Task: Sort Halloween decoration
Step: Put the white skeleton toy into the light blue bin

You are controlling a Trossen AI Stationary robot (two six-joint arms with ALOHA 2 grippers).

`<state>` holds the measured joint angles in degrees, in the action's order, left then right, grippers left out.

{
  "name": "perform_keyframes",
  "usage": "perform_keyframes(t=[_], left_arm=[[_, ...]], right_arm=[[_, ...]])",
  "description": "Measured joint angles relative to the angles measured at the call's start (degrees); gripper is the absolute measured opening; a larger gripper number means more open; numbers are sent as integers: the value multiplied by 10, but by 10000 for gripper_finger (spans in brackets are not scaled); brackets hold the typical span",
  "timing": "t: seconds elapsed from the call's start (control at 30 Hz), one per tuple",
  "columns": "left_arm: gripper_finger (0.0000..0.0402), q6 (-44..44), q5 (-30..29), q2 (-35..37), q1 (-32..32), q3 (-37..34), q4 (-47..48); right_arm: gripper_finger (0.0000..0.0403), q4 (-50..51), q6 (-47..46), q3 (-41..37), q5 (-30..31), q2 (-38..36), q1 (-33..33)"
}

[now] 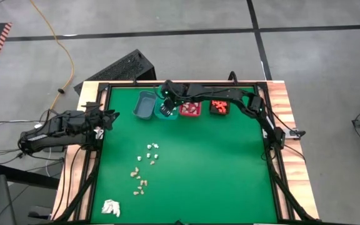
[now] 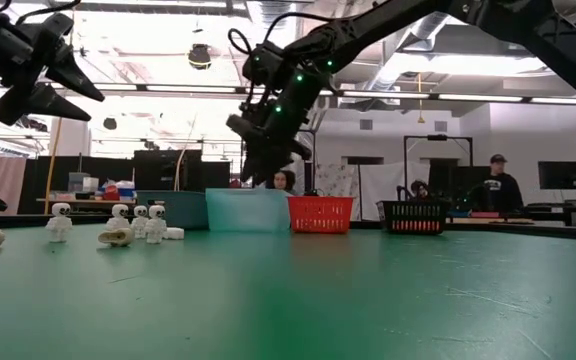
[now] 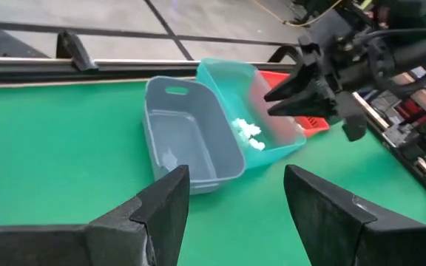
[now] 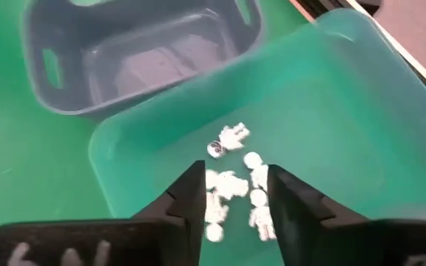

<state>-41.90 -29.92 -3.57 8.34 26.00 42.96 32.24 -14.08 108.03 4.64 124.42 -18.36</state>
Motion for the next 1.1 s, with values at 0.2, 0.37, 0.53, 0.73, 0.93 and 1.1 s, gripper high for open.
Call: perform_keyframes(t=[0.2,0.37,0.53,0.73,0.93,1.1], left_arm=[[210,-8,0,0,0,0,3],[210,-8,1,0,0,0,3],[210,-7,7,0,0,0,3],[210,-7,11,0,0,0,3],[210,-6,16,0,0,0,4],[210,-7,15,0,0,0,5]], right_arm=[[164,-89,30,0,-99,0,53],[162,-162,66,0,-108,6,124],[161,-179,126,0,-75,17,178],[161,-211,108,0,-64,66,193],[161,-218,90,0,-58,93,199],[161,-213,74,-2,-58,112,198]])
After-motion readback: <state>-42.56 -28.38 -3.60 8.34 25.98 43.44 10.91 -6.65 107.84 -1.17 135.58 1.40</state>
